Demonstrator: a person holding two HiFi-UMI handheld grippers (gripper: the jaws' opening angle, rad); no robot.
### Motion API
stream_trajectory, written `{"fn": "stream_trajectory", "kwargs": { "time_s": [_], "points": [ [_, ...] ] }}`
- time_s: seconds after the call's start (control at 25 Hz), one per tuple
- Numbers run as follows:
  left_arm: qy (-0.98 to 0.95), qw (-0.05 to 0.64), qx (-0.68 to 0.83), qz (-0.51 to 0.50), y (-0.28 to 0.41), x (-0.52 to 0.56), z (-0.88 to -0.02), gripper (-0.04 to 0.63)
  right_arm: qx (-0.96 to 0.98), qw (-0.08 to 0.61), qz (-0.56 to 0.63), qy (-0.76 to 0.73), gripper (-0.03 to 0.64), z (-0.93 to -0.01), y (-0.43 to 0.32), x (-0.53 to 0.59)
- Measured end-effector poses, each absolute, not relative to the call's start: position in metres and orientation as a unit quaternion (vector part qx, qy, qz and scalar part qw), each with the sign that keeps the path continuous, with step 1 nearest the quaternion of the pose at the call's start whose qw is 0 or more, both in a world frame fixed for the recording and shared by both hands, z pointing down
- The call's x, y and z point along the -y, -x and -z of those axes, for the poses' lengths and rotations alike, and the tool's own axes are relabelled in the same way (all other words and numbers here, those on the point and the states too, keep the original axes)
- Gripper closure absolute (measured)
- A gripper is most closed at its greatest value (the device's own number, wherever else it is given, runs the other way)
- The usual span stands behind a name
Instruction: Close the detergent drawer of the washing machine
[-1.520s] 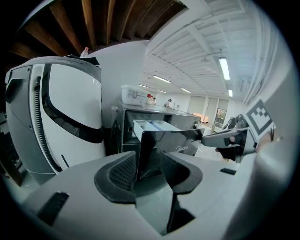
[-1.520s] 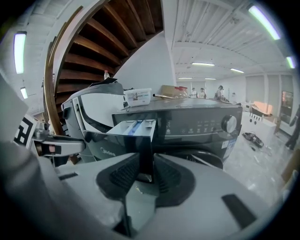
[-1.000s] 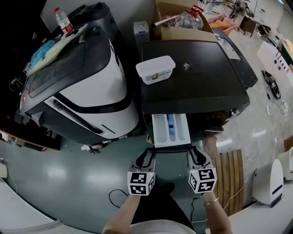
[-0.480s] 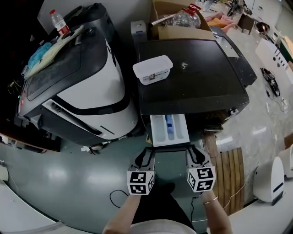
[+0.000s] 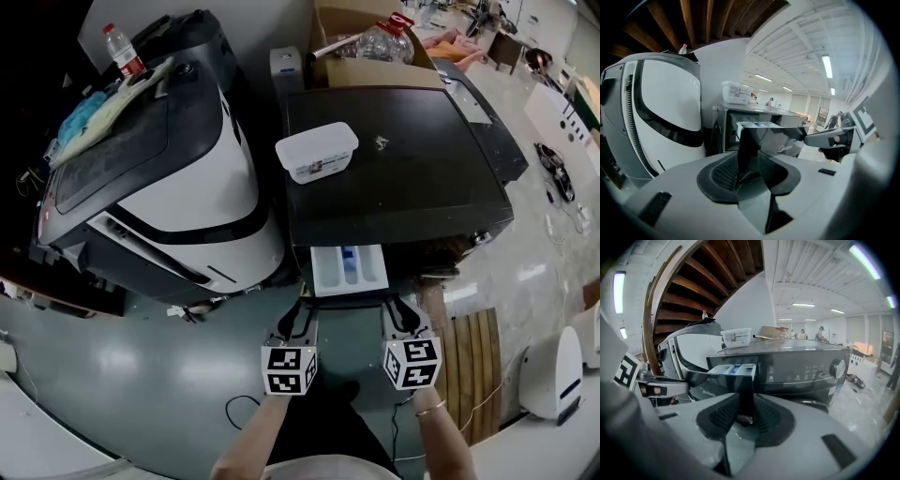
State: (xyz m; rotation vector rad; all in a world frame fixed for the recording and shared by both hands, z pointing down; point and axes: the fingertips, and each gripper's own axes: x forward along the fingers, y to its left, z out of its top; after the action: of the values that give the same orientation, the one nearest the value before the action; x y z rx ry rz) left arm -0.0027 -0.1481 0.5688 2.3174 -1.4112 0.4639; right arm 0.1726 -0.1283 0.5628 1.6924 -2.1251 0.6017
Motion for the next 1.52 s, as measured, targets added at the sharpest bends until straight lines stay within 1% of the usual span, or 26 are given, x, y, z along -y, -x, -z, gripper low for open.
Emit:
{"fn": "stream_trajectory", "kwargs": {
  "time_s": [1.52],
  "points": [
    [-0.825,0.192,0.509,-0.155,0.003,0.201,-0.566,0.485,0.744,0.166,-0.209,-0.612,0.537,-0.560,-0.173,0.180]
  ]
}}
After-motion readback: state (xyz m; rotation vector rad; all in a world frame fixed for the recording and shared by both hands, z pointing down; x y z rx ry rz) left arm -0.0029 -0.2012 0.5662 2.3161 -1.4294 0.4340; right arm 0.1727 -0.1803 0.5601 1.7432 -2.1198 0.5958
